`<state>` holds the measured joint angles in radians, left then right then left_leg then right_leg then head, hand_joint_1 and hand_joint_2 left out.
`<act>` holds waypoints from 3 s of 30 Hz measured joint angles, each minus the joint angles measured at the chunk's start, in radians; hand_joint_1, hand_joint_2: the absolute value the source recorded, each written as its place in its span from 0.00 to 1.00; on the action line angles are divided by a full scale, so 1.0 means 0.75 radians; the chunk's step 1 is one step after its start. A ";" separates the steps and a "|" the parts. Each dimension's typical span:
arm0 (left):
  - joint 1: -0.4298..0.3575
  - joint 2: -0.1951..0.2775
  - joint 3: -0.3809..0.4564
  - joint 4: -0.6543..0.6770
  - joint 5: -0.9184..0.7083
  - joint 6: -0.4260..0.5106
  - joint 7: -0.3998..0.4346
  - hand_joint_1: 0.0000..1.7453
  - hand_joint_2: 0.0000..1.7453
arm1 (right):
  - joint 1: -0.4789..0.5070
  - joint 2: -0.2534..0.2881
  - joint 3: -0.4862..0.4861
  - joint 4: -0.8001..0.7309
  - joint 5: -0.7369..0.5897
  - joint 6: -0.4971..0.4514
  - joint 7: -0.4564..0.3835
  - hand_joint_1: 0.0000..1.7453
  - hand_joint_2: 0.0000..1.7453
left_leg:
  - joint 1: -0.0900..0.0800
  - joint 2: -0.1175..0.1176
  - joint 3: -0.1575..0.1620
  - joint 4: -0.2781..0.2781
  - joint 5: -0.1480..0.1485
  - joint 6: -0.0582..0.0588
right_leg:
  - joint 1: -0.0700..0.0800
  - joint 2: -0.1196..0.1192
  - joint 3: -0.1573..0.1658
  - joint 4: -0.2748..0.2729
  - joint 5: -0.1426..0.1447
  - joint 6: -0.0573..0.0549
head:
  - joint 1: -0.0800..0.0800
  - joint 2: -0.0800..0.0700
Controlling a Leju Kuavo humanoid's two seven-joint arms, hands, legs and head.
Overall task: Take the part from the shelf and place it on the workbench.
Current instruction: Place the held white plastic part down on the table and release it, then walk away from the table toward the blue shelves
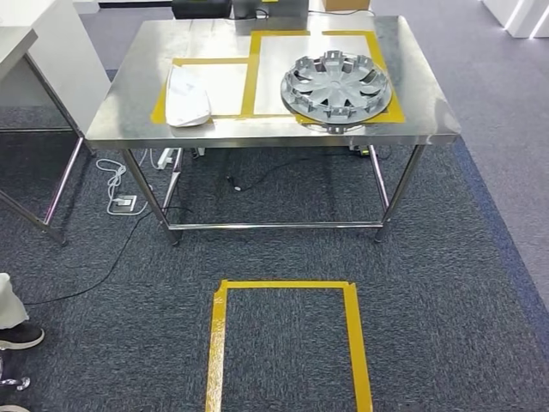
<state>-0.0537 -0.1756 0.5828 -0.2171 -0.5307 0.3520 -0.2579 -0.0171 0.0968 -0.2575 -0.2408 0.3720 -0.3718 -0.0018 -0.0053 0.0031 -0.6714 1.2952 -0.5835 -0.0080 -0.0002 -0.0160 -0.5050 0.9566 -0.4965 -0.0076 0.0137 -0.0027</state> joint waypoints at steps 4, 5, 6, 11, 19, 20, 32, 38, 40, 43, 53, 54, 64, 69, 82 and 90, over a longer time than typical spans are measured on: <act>0.002 0.012 0.006 0.000 -0.003 0.014 0.022 0.00 0.00 | -0.001 0.016 0.022 0.024 0.017 0.035 0.049 0.00 0.00 | 0.003 -0.002 0.211 -0.253 0.099 0.010 | 0.002 -0.001 -0.082 0.047 0.032 0.014 | 0.001 0.000; 0.002 0.014 0.007 0.000 -0.003 0.014 0.025 0.00 0.00 | -0.002 0.019 0.024 0.027 0.016 0.042 0.054 0.00 0.00 | 0.002 -0.003 0.255 -0.329 0.079 0.016 | 0.003 -0.001 -0.094 0.055 0.038 0.020 | 0.001 0.000; 0.001 0.015 0.009 0.000 -0.003 0.014 0.027 0.00 0.00 | -0.003 0.021 0.026 0.030 0.013 0.047 0.057 0.00 0.00 | 0.000 -0.003 0.278 -0.378 0.056 0.022 | 0.004 -0.001 -0.103 0.060 0.047 0.027 | 0.001 0.000; 0.005 0.020 0.015 0.000 -0.003 0.004 0.030 0.00 0.00 | -0.002 0.027 0.027 0.039 -0.004 0.062 0.056 0.00 0.00 | 0.008 0.024 0.260 -0.419 0.077 0.071 | -0.001 0.015 -0.174 0.175 -0.021 0.064 | 0.007 0.000; 0.007 0.022 0.015 0.000 -0.003 -0.003 0.031 0.00 0.00 | -0.005 0.041 0.027 0.048 0.001 0.075 0.057 0.00 0.00 | 0.000 0.107 0.216 -0.409 0.111 0.063 | -0.003 -0.055 -0.049 0.122 -0.033 0.068 | 0.015 0.000; 0.007 0.022 0.016 0.000 -0.003 -0.003 0.031 0.00 0.00 | -0.009 0.043 0.027 0.049 0.001 0.075 0.056 0.00 0.00 | -0.004 0.119 0.215 -0.406 0.112 0.057 | 0.001 -0.079 -0.014 0.058 -0.019 0.058 | 0.015 0.000; 0.015 0.027 0.017 0.000 -0.002 -0.003 0.032 0.00 0.00 | -0.010 0.056 0.027 0.054 0.001 0.078 0.056 0.00 0.00 | 0.006 -0.005 0.099 -0.099 -0.008 0.018 | 0.003 0.085 -0.040 0.033 0.024 -0.007 | 0.003 0.000; 0.010 0.034 0.020 0.000 -0.006 -0.002 0.042 0.00 0.00 | -0.016 0.066 0.027 0.056 0.009 0.102 0.052 0.00 0.00 | 0.009 -0.090 0.203 -0.389 0.107 0.050 | -0.001 0.176 -0.085 0.051 0.040 0.028 | 0.000 0.000; 0.008 0.033 0.021 0.000 -0.012 -0.003 0.047 0.00 0.00 | -0.011 0.066 0.028 0.058 0.011 0.106 0.053 0.00 0.00 | 0.015 -0.061 0.203 -0.402 0.117 0.057 | 0.001 0.143 -0.110 0.074 0.023 0.043 | 0.003 0.000; 0.013 0.033 0.021 0.000 -0.017 -0.004 0.048 0.00 0.00 | -0.017 0.066 0.028 0.058 0.012 0.107 0.056 0.00 0.00 | 0.018 -0.001 0.203 -0.411 0.124 0.065 | -0.004 0.048 -0.212 0.284 -0.090 0.065 | 0.015 0.000; 0.013 0.029 0.021 0.000 -0.040 0.001 0.052 0.00 0.00 | -0.022 0.068 0.028 0.060 0.014 0.123 0.065 0.00 0.00 | 0.005 0.143 0.212 -0.403 0.110 0.035 | 0.000 -0.080 -0.061 0.044 0.021 0.054 | 0.015 0.000; 0.012 0.028 0.021 0.000 -0.042 0.004 0.054 0.00 0.00 | -0.020 0.069 0.028 0.061 0.015 0.128 0.067 0.00 0.00 | 0.005 0.155 0.214 -0.404 0.110 0.028 | -0.001 -0.063 -0.066 0.044 0.024 0.045 | 0.015 0.000; 0.029 0.028 0.011 0.001 -0.092 0.058 0.086 0.00 0.00 | -0.008 0.082 0.028 0.064 0.031 0.185 0.106 0.00 0.00 | 0.016 -0.010 0.121 -0.142 0.007 0.011 | -0.003 0.108 -0.076 0.043 0.048 0.002 | 0.007 0.000; 0.027 0.031 0.008 0.001 -0.110 0.049 0.098 0.00 0.00 | -0.009 0.083 0.051 0.065 0.079 0.199 0.129 0.00 0.00 | 0.020 -0.102 0.212 -0.382 0.092 0.026 | -0.006 0.193 -0.107 0.063 0.057 0.036 | 0.008 0.000; 0.030 0.035 0.005 0.001 -0.128 0.034 0.111 0.00 0.00 | -0.004 0.082 0.058 0.067 0.071 0.239 0.141 0.00 0.00 | 0.017 0.127 0.216 -0.394 0.099 0.035 | -0.011 -0.072 -0.090 0.088 0.018 0.071 | 0.028 0.000; 0.026 0.035 0.004 0.001 -0.133 0.035 0.115 0.00 0.00 | -0.004 0.082 0.058 0.068 0.061 0.232 0.141 0.00 0.00 | 0.024 0.023 0.126 -0.134 -0.070 -0.008 | -0.008 0.019 -0.078 0.047 0.036 0.003 | 0.009 0.000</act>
<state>-0.0342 -0.1491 0.5855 -0.2162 -0.6305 0.3784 -0.1713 -0.0204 0.1580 -0.2144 -0.1896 0.4176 -0.1979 0.1038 0.0126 0.0203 -0.5769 1.1946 -0.6361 -0.0141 -0.0065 -0.0016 -0.5632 0.9919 -0.4698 -0.0051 0.0204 -0.0027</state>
